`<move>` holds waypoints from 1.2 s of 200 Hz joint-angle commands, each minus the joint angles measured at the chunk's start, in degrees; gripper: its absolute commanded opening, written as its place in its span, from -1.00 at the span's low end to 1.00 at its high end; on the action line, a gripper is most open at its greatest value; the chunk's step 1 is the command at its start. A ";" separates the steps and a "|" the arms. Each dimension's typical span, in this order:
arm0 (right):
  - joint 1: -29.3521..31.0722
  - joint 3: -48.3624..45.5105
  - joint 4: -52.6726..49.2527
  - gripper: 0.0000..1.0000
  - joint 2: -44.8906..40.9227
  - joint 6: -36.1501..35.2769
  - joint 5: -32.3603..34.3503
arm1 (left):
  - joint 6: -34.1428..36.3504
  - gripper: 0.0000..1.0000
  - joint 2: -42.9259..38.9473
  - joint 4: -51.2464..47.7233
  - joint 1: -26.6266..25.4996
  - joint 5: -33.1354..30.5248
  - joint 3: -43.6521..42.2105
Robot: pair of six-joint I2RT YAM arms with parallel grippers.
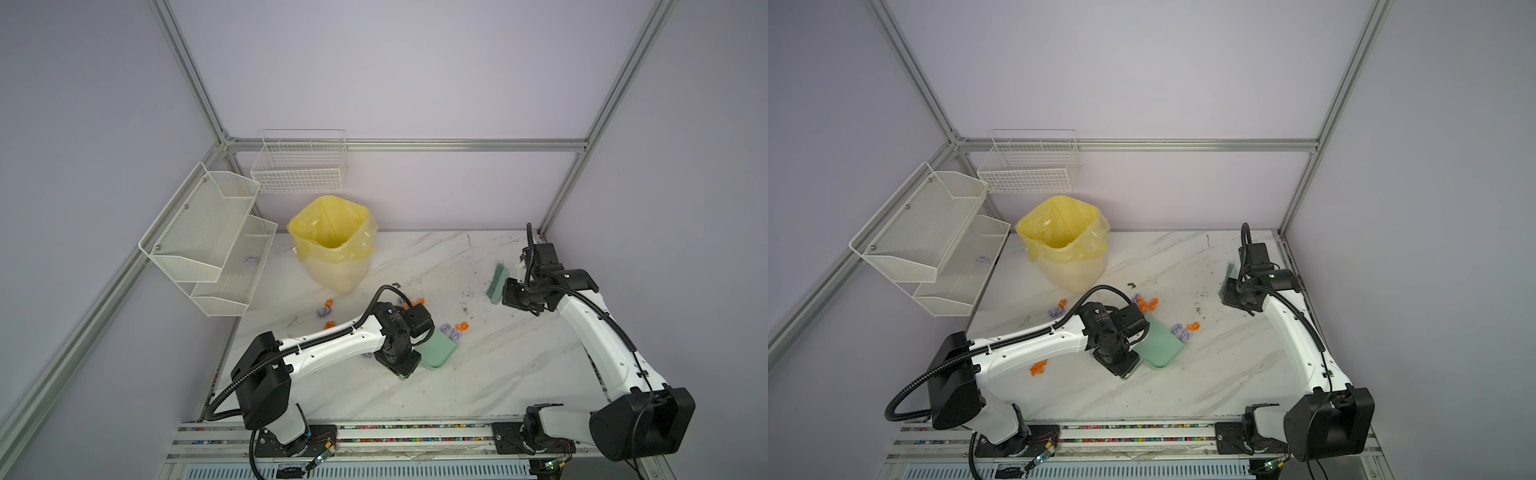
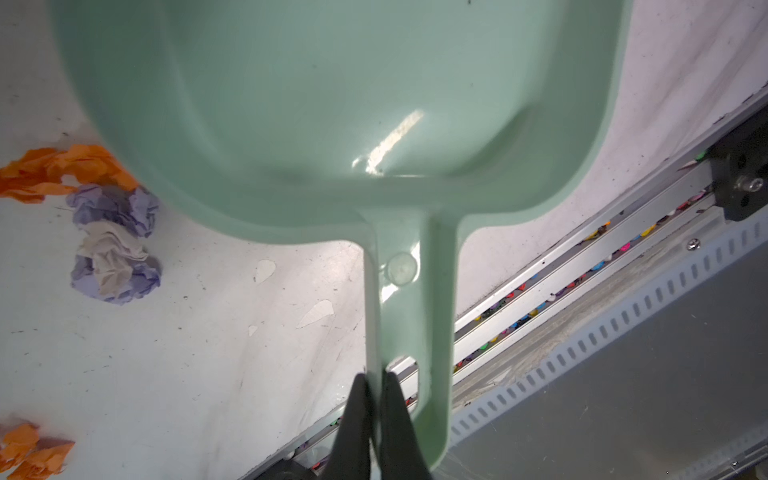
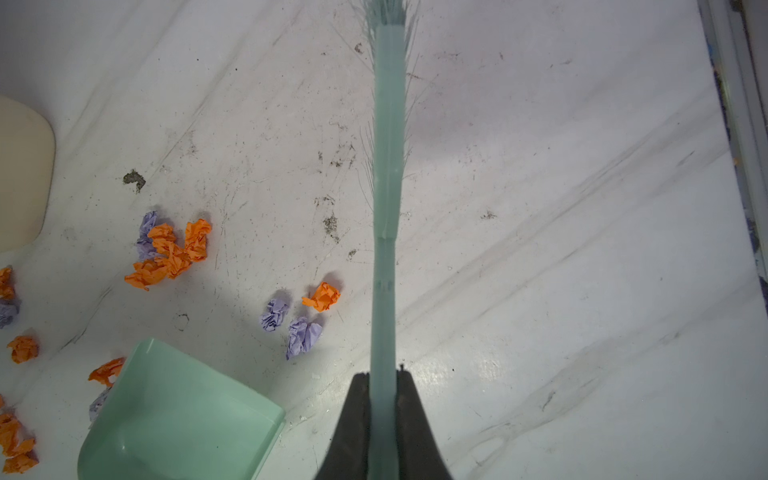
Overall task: Sweep away the paper scraps from the table
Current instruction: 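Set the dustpan on the table while the right gripper brings the brush over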
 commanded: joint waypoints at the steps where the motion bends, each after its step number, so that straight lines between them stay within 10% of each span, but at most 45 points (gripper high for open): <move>1: 3.90 1.77 -2.56 -1.00 1.62 0.47 2.54 | 0.57 -1.00 -0.87 1.87 -0.05 3.62 -2.00; 240: 20.71 -0.62 -7.44 -1.00 8.08 1.88 3.47 | 3.70 -1.00 7.66 6.53 4.43 8.86 -3.08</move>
